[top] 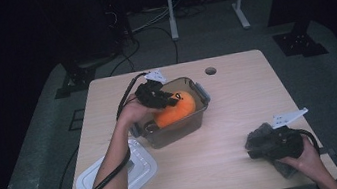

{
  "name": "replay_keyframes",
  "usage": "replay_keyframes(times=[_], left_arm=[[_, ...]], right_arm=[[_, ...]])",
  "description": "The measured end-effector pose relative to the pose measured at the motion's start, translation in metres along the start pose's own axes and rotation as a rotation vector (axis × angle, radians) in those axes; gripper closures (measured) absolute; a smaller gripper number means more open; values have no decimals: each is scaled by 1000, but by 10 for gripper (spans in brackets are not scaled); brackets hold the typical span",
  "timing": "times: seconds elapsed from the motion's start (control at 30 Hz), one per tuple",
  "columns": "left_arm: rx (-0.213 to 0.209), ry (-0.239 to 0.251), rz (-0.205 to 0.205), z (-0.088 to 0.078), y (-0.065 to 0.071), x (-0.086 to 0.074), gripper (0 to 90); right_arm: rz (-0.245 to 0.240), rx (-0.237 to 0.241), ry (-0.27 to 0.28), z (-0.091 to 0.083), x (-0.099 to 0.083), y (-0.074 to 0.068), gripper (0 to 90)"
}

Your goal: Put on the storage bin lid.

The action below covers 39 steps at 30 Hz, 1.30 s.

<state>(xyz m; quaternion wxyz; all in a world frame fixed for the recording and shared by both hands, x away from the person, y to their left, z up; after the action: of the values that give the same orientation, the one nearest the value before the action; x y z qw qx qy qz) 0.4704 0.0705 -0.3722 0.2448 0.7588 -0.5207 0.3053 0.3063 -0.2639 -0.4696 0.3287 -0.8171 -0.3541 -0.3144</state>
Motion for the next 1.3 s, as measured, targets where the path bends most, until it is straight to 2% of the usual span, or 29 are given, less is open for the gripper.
replay_keyframes(times=[0.47, 0.77, 1.07, 1.13, 1.17, 1.2, 1.3], left_arm=[[-11, -46, 6, 7, 2, -3, 677], [-17, -47, 5, 8, 3, -2, 679], [-23, -72, 10, 11, 3, -6, 694], [-25, -69, 9, 11, 3, -6, 698], [-39, -29, -5, 8, 3, -3, 732], [-37, -22, -6, 7, 3, -2, 731], [-30, -22, 8, 3, 5, 1, 702]], right_arm=[[0, 1, -1, 0, 0, 0, 369], [-3, 1, -1, 1, 0, 0, 369], [0, 2, -3, 1, 0, 0, 370], [0, 2, -3, 1, 0, 0, 369], [1, 3, -4, 1, 0, 0, 369], [0, 2, -4, 1, 0, 0, 369], [0, 3, -5, 1, 0, 0, 369]])
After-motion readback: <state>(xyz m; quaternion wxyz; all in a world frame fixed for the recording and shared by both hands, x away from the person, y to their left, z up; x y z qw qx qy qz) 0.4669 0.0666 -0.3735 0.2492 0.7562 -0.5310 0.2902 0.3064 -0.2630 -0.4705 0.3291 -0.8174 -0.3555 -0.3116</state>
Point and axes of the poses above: each handheld gripper's, and its own axes: z roughly forward along the jaws, x roughly out of its top, y roughly to its right, the point moved 4 cm from there along z, roughly forward along the jaws, and after that the axes turned 3 degrees about -x, right-handed, at the moved point
